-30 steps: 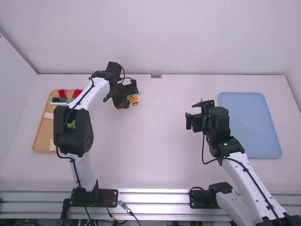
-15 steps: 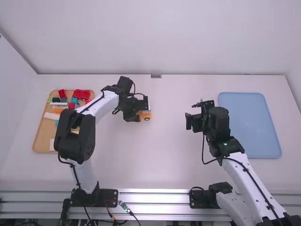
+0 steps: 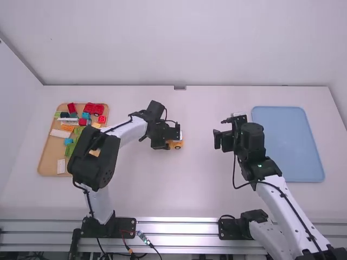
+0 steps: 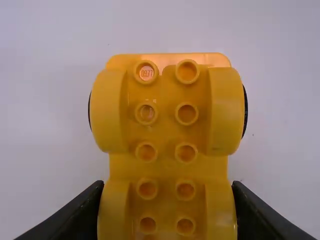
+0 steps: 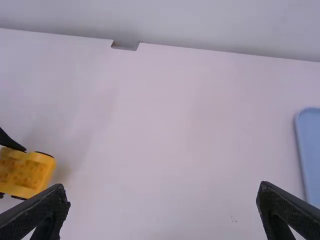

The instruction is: Assemble lego blocks to make yellow taxi

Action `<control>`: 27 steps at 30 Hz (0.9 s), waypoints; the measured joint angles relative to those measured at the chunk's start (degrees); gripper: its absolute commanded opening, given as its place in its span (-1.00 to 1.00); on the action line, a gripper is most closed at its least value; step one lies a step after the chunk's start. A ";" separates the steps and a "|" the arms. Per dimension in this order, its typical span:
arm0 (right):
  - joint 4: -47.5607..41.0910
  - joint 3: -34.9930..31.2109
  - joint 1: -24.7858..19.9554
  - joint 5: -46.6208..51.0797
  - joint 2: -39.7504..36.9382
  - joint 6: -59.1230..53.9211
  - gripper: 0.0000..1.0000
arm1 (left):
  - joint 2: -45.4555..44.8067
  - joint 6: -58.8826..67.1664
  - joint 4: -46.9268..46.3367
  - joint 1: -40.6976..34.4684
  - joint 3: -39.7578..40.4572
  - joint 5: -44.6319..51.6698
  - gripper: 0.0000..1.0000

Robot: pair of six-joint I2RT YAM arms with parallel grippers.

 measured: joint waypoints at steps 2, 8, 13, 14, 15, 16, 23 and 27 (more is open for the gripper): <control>-0.04 0.00 0.00 -0.61 0.00 -0.09 0.98 | 0.02 -0.44 0.87 0.11 0.00 -0.26 -0.24; -0.11 0.00 0.00 -1.05 0.00 -0.09 0.98 | 1.09 -1.05 -0.20 0.37 0.00 -0.66 -0.20; -0.13 0.00 0.00 -1.38 0.00 -0.17 0.98 | 2.03 -1.29 0.57 0.52 0.07 -1.38 -0.20; -0.11 0.00 0.00 -1.40 0.00 -0.13 0.98 | 2.34 -1.31 0.70 0.57 0.13 -1.46 -0.20; -0.13 0.00 0.00 -1.38 0.00 -0.07 0.99 | 2.64 -1.29 0.85 0.57 0.20 -1.55 -0.20; -0.13 0.00 0.00 -1.38 0.00 -0.17 0.98 | 4.00 -1.42 1.25 0.66 0.50 -1.77 -0.22; -0.52 0.00 0.00 -1.40 0.00 -0.33 0.98 | 6.10 -1.70 -2.80 0.66 3.58 -3.10 -0.06; -0.11 0.00 0.00 -1.38 0.00 -0.46 0.98 | 6.36 -1.20 -5.99 0.66 5.22 -3.67 0.98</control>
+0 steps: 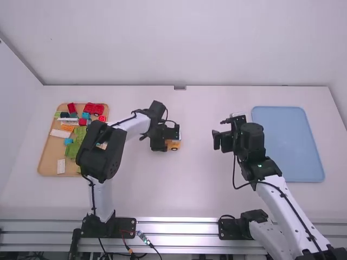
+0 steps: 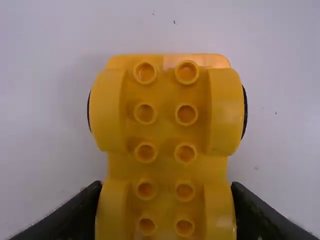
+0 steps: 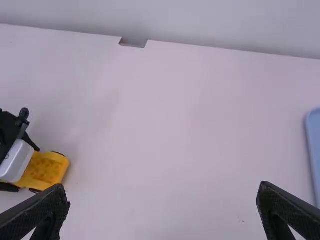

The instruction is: Assemble lego blocks to make yellow taxi

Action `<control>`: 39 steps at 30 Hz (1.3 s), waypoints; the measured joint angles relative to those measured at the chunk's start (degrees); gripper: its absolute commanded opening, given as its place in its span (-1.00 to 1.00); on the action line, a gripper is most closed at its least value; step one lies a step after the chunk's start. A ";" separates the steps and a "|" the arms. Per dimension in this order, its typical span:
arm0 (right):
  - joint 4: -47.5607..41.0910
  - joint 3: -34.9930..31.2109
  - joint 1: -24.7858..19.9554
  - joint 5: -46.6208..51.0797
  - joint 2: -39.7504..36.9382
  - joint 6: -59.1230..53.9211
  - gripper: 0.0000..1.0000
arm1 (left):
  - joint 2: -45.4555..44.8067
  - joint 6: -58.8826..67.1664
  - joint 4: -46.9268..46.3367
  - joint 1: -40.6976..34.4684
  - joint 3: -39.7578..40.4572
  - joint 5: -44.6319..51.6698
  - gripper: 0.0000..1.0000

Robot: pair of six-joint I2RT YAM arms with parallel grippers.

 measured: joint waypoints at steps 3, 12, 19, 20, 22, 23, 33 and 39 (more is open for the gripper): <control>0.39 0.00 0.00 -0.04 0.00 0.07 0.98 | 0.00 0.37 -0.09 -0.02 0.33 -0.09 0.98; 2.01 0.00 0.00 -2.69 0.00 -3.50 0.98 | -0.02 -0.72 -6.82 0.11 5.18 -0.85 0.98; 11.02 0.13 0.00 -8.31 1.25 -10.82 0.98 | -2.08 -3.45 -14.62 4.74 17.03 0.04 0.98; 11.67 0.42 0.00 -8.57 2.21 -11.34 0.98 | -2.91 -4.17 -14.95 6.01 17.90 0.02 0.98; 11.80 2.05 0.00 -9.16 5.66 -12.50 0.98 | -4.66 -5.31 -15.13 8.59 18.80 0.00 0.98; 11.26 3.43 0.00 -9.42 8.17 -13.00 0.98 | -5.92 -6.21 -15.08 10.47 19.02 0.00 0.98; -4.17 27.78 2.12 -9.86 32.72 -17.11 0.98 | -9.68 -15.91 -12.57 22.08 19.04 -2.93 0.98; -6.05 31.82 4.70 -9.86 36.02 -18.62 0.98 | -9.68 -21.70 -11.85 26.99 18.88 -6.25 0.98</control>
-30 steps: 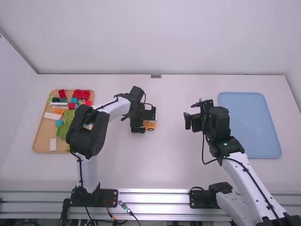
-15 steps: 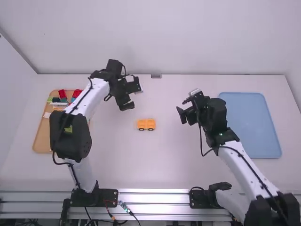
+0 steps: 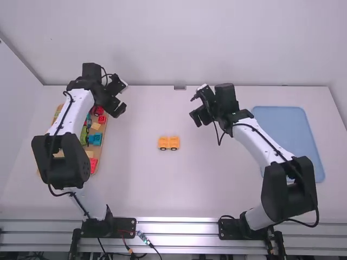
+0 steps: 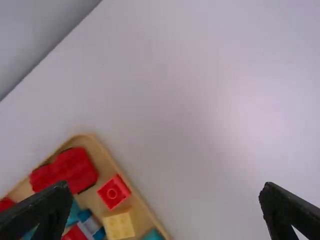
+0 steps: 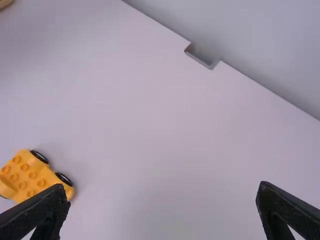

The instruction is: Assemble lego blocks to make yellow taxi

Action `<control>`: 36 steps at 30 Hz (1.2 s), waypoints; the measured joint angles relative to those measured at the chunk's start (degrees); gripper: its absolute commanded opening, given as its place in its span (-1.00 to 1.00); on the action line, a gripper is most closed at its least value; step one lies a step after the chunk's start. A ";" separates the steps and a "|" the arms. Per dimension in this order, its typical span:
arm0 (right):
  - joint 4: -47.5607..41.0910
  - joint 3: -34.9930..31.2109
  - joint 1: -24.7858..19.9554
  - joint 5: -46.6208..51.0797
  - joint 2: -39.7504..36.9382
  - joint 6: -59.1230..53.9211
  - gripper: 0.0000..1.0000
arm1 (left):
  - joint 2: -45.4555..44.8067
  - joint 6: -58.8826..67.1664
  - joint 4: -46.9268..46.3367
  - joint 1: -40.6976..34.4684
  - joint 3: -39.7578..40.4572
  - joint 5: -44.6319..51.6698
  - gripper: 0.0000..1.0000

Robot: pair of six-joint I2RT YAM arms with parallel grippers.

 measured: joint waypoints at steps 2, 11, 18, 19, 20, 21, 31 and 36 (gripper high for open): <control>-0.50 0.00 0.44 -0.13 -0.02 -0.20 0.98 | 0.02 -0.72 0.87 1.14 -0.02 -0.04 0.98; -5.40 0.00 0.48 -0.22 -0.02 -0.46 0.98 | 0.00 5.51 2.40 1.84 -1.03 2.71 0.98; -8.96 0.00 0.44 -0.22 -0.04 0.83 0.98 | 0.00 3.43 7.74 1.66 -1.66 2.84 0.98; -9.20 0.00 0.66 -0.11 -0.15 0.85 0.98 | 0.02 2.12 8.35 1.66 -1.66 2.84 0.98; -9.29 0.00 0.72 -0.04 -0.24 0.85 0.98 | 0.00 1.64 8.48 1.68 -1.66 2.82 0.98; -9.51 0.00 0.94 0.07 -0.46 0.83 0.98 | 0.02 0.57 8.70 1.66 -1.66 2.67 0.98; -10.14 0.00 4.04 2.73 -3.13 0.81 0.98 | 0.00 -6.51 8.44 1.66 -1.66 -6.03 0.98; -10.25 0.00 4.02 3.58 -3.13 0.96 0.98 | 0.00 -7.43 7.48 1.66 -1.66 -7.26 0.98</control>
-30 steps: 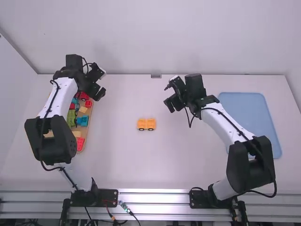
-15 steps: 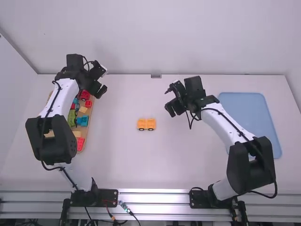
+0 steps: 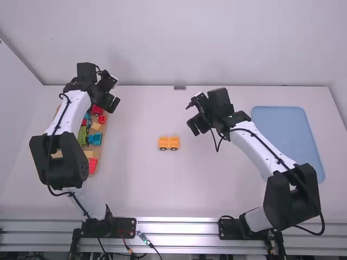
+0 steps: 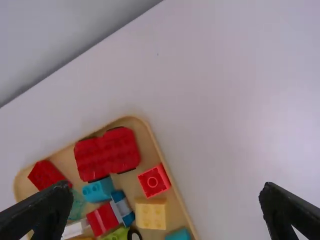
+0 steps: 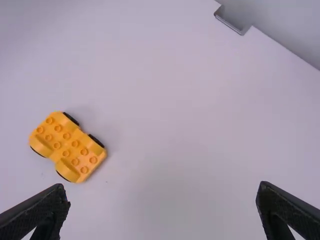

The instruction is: Assemble lego blocks to make yellow taxi

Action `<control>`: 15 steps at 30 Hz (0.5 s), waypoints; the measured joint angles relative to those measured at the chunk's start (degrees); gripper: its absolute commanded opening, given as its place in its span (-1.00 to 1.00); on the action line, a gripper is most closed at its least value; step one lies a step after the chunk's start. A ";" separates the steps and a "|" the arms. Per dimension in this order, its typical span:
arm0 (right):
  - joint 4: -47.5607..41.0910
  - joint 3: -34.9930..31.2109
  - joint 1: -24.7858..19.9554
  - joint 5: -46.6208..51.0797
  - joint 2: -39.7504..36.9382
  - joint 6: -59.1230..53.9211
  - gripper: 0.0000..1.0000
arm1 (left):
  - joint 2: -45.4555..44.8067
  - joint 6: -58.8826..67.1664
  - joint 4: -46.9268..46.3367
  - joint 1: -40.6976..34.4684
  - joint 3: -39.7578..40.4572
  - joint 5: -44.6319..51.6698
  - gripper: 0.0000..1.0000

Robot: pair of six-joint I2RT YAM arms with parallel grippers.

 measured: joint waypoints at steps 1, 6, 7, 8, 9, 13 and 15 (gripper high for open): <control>0.11 0.00 0.00 0.11 0.00 0.04 0.98 | 0.00 -0.17 0.07 0.00 0.00 -0.26 0.99; 0.83 0.00 0.00 0.44 -0.02 0.09 0.98 | 0.02 -3.50 1.27 0.00 0.00 -0.76 0.98; 1.33 0.00 0.00 0.50 0.00 0.33 0.98 | 0.02 -4.55 1.18 0.02 0.00 -0.68 0.98; 1.33 0.00 0.00 0.50 0.00 0.31 0.98 | 0.00 -4.76 1.14 0.02 0.00 -0.66 0.98; 1.75 0.00 0.00 0.48 0.00 0.68 0.98 | 0.02 -5.81 1.14 0.02 0.00 -0.63 0.98; 1.46 0.00 0.00 0.50 0.00 1.22 0.98 | 0.02 -7.96 1.31 0.00 -0.87 -1.09 0.98; 0.28 0.00 -0.04 0.50 0.00 1.27 0.98 | 0.00 -11.34 2.29 0.35 -2.69 -4.39 0.98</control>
